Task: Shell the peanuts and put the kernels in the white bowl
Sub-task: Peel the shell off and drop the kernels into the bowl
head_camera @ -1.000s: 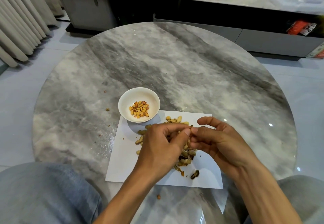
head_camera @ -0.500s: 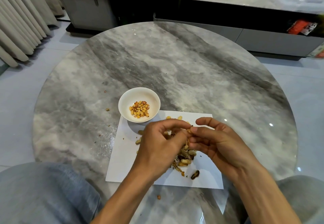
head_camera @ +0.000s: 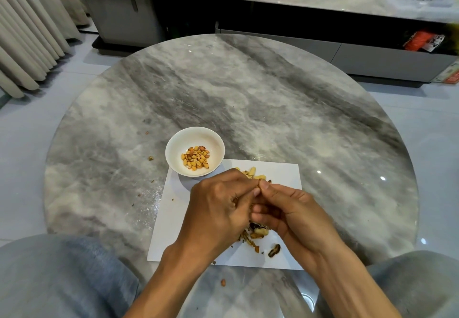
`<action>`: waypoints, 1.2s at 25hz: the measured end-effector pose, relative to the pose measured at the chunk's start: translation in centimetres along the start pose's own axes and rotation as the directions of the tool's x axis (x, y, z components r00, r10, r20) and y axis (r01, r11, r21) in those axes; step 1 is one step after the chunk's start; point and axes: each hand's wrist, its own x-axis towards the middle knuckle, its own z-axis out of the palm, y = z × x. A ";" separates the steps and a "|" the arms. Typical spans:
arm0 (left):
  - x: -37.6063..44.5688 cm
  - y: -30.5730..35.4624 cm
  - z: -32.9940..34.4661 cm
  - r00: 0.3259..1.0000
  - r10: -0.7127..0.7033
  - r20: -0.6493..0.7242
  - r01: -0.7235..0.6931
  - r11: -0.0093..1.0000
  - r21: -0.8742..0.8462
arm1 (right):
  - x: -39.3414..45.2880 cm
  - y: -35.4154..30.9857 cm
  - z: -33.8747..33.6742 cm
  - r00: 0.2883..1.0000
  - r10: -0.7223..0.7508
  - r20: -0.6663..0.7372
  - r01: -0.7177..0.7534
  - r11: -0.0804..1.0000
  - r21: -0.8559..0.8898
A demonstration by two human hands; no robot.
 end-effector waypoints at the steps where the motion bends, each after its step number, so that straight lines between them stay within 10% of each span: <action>1: 0.0 0.2 -0.1 1.000 0.015 0.005 -0.015 1.000 0.015 | 0.0 -0.1 0.0 1.000 -0.008 0.007 0.008 1.000 0.003; 16: -0.2 0.3 0.8 0.985 -0.167 -0.030 0.157 0.964 -0.215 | 0.4 0.3 -0.1 0.971 -0.238 -0.040 0.229 0.961 -0.154; 24: -0.1 0.8 0.7 0.978 -0.205 0.019 0.205 0.957 -0.206 | 0.8 0.7 -0.4 0.845 -0.521 0.120 0.448 0.566 -0.692; 30: 0.3 0.9 0.5 0.912 -0.407 0.053 0.395 0.837 -0.379 | 1.0 0.2 -0.5 0.983 -0.170 -0.065 0.160 0.977 -0.144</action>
